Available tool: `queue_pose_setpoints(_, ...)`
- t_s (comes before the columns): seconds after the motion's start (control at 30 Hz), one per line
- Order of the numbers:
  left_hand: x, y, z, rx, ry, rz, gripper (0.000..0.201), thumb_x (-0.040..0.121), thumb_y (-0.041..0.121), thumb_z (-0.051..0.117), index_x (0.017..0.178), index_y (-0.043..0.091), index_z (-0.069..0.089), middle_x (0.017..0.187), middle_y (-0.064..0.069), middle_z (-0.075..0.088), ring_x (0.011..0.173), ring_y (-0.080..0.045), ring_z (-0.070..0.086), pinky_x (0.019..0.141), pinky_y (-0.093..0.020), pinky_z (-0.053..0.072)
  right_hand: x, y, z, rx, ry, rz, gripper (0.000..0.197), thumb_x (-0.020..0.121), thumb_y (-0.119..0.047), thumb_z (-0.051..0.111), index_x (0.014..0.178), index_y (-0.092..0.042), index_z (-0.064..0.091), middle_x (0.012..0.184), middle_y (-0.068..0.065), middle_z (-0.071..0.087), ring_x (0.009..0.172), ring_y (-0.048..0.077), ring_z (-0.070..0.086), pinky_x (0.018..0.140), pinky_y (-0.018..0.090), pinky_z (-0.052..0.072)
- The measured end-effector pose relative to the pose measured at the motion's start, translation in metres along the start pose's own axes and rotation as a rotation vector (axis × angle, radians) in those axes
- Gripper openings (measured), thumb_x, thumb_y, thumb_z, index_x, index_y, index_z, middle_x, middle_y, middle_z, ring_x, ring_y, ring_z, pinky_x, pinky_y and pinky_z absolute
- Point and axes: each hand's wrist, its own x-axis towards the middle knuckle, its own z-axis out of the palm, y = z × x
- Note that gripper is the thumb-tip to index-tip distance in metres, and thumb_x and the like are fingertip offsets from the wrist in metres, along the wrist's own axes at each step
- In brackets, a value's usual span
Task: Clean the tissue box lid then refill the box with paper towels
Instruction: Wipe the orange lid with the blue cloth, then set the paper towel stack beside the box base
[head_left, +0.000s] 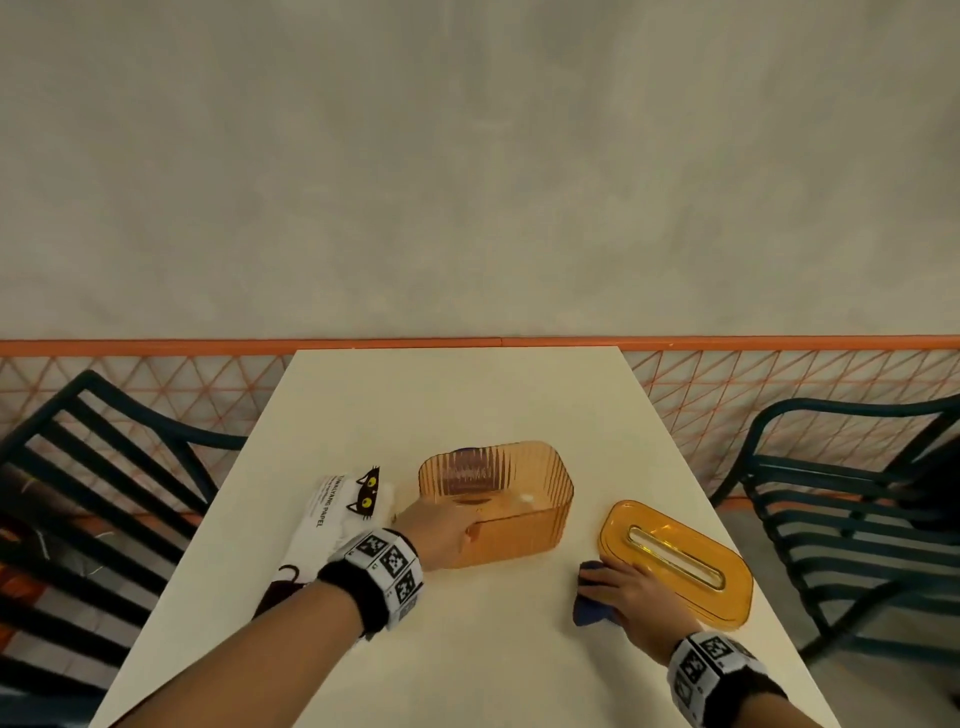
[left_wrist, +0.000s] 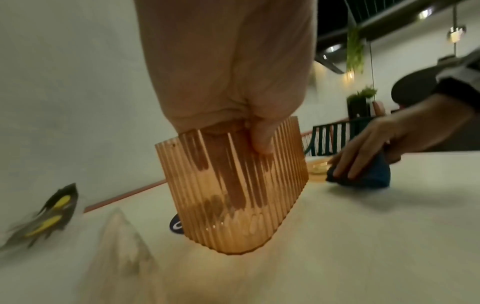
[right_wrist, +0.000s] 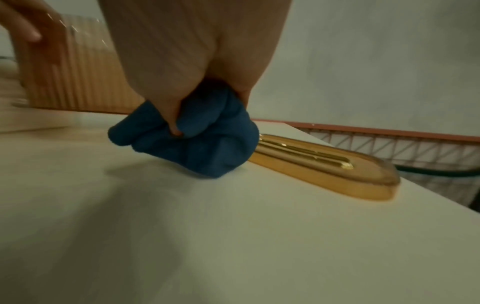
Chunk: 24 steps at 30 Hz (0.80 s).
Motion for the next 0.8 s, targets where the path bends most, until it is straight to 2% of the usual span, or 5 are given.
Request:
queue_pose_setpoints(0.2,0.010,-0.011,0.011,0.104,-0.040,-0.049,0.025,0.095,0.014,0.038,0.109,0.017,0.058,0.108,-0.006,0.065,0.096,-0.025,0.056,0.086,-0.034,0.047,-0.011,0.011,0.022,-0.034,-0.064,0.120,0.054,0.095,-0.024,0.048,0.143,-0.038,0.029,0.157,-0.012,0.014,0.147,0.026,0.009,0.117,0.047,0.018)
queue_pose_setpoints(0.37,0.019,-0.017,0.011,0.056,-0.091,-0.097,0.028,0.095,0.012,0.036,0.114,0.017,0.056,0.112,-0.006,0.062,0.109,-0.023,0.047,0.088,-0.032,0.040,-0.012,0.002,0.034,-0.074,-0.148,0.226,0.104,0.061,-0.051,0.076,0.145,-0.035,0.017,0.140,-0.008,0.047,0.115,0.030,0.061,0.082,0.041,0.057)
queue_pose_setpoints(0.53,0.021,-0.014,0.008,0.064,-0.121,-0.068,0.034,0.092,0.004,0.033,0.116,0.016,0.055,0.106,-0.006,0.059,0.106,-0.023,0.045,0.082,-0.028,0.034,-0.015,-0.012,0.031,-0.001,-0.178,0.152,0.066,0.095,-0.034,0.039,0.149,-0.034,0.000,0.158,-0.007,-0.014,0.146,0.031,-0.009,0.118,0.049,0.008)
queue_pose_setpoints(0.67,0.022,-0.024,0.015,0.055,-0.068,-0.044,0.030,0.093,0.015,0.048,0.122,0.017,0.056,0.137,-0.008,0.046,0.132,-0.027,0.035,0.107,-0.037,0.033,-0.008,-0.016,0.002,0.135,-0.206,0.185,0.064,0.092,-0.030,0.045,0.147,-0.035,0.014,0.158,-0.010,0.001,0.147,0.027,0.000,0.118,0.048,0.013)
queue_pose_setpoints(0.8,0.001,-0.031,0.008,-0.123,0.203,-0.025,0.057,0.090,0.038,0.055,0.142,0.025,0.037,0.154,0.005,0.026,0.147,-0.021,0.005,0.119,-0.041,0.008,0.014,-0.035,-0.049,0.235,0.006,0.143,0.047,0.093,-0.019,0.046,0.138,-0.028,0.041,0.141,-0.007,0.046,0.128,0.013,0.044,0.109,0.027,0.036)
